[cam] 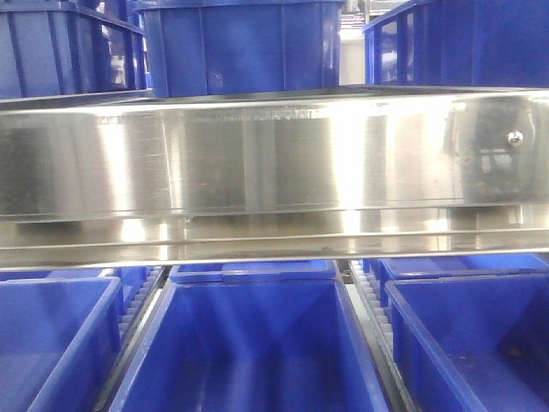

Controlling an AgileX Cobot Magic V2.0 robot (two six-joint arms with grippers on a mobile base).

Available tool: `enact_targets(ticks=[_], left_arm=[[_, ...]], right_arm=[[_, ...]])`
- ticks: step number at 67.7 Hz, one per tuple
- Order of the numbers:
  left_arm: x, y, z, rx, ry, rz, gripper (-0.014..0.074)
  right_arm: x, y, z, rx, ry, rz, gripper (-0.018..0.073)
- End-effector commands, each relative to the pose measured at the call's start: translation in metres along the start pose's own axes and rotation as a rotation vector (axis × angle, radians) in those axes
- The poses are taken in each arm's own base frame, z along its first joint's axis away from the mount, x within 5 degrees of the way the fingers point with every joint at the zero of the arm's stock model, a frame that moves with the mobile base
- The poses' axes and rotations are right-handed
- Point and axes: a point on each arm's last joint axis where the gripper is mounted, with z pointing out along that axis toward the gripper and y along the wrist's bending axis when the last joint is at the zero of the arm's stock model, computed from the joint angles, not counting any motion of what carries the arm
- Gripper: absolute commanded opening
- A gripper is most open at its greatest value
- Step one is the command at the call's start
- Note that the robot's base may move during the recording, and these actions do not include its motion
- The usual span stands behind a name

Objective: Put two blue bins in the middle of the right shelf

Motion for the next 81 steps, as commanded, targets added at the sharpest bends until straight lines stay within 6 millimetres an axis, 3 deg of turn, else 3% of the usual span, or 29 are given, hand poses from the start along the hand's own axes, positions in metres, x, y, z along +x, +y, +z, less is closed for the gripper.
enact_targets(ticks=[1,62,81], left_arm=[[-0.005,-0.009,-0.013,0.068,-0.067,0.021,-0.0111],[-0.005,-0.009,-0.013,0.068,-0.067,0.021,-0.0111],[-0.017,-0.009,-0.014,0.073,-0.197,0.017,-0.0111]], right_arm=[[-0.011,0.003,-0.013,-0.021,-0.114,-0.034,-0.0154],[-0.011,0.003,-0.013,-0.021,-0.114,-0.034,-0.0154],[-0.011,0.003,-0.013,-0.021,-0.114,-0.034,-0.0154]])
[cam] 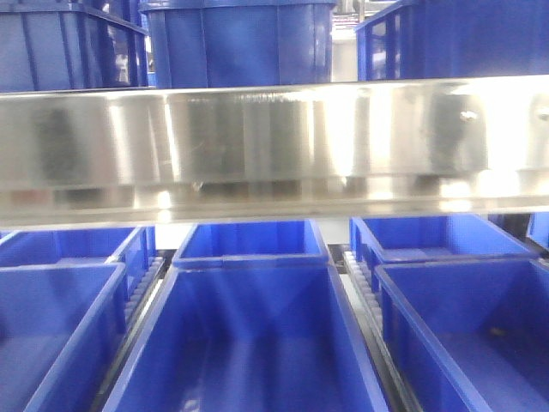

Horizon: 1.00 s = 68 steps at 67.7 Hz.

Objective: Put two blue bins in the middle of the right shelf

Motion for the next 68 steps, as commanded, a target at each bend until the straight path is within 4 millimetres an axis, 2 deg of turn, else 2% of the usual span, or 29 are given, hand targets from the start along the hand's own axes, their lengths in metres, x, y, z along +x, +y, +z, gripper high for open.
enact_targets(ticks=[1,18,68], left_arm=[[-0.0140,-0.0086,-0.0137,0.067,-0.163,0.018,-0.0111],[-0.0237,-0.0090,-0.0158,0.071,-0.272,0.015,-0.0111],[-0.0240,-0.0090,-0.0159,0.071,-0.275,0.015,-0.0111]], right_arm=[[-0.0112,0.0030,-0.0126,-0.025,-0.114,-0.030,-0.0154],[-0.0112,0.0030,-0.0126,-0.025,-0.114,-0.030,-0.0154],[-0.0112,0.0030,-0.0126,-0.025,-0.114,-0.030,-0.0154]])
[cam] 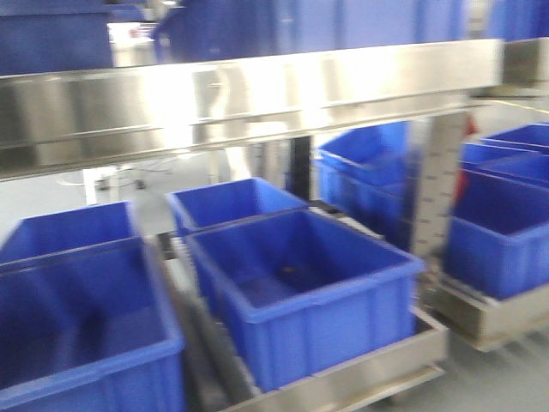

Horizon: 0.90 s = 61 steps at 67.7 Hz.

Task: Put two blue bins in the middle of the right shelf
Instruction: 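Drive backward and turn into the aisle carrying the bin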

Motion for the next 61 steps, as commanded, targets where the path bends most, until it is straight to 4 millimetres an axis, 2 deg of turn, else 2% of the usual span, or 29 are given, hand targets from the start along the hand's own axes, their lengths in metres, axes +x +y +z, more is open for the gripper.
enact_targets(ticks=[1,61], left_arm=[[-0.0113,-0.0068,-0.0110,0.047,-0.107,0.003,-0.0111],[-0.0113,-0.0068,-0.0110,0.047,-0.107,0.003,-0.0111]], right_arm=[[-0.0096,0.0039,-0.0120,-0.033,-0.097,-0.028,-0.0154],[-0.0096,0.0039,-0.0120,-0.033,-0.097,-0.028,-0.0154]])
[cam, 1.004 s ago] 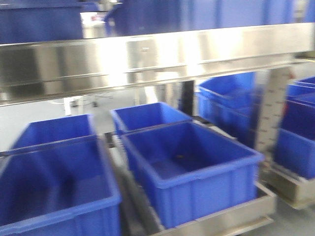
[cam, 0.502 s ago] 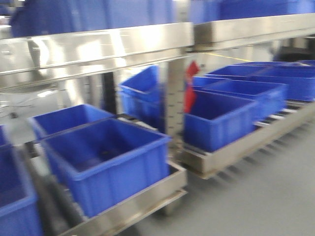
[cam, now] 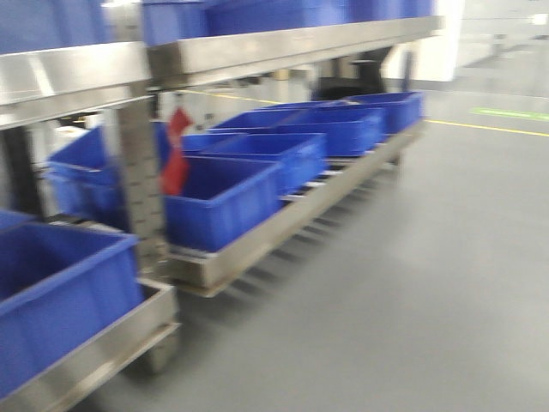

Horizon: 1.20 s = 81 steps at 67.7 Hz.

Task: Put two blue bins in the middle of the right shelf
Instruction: 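Drive backward and turn into the aisle carrying the bin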

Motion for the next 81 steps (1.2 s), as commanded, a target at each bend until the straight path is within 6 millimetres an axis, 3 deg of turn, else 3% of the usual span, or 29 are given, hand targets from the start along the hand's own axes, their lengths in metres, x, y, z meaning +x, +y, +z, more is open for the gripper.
enact_targets(ticks=[1,81], left_arm=[[-0.0109,-0.0065,-0.0109,0.044,-0.103,0.005,-0.0111],[-0.0109,-0.0065,-0.0109,0.044,-0.103,0.005,-0.0111]], right_arm=[[-0.0100,0.0041,-0.0121,-0.035,-0.103,-0.027,-0.0154],[-0.0100,0.0041,-0.0121,-0.035,-0.103,-0.027,-0.0154]])
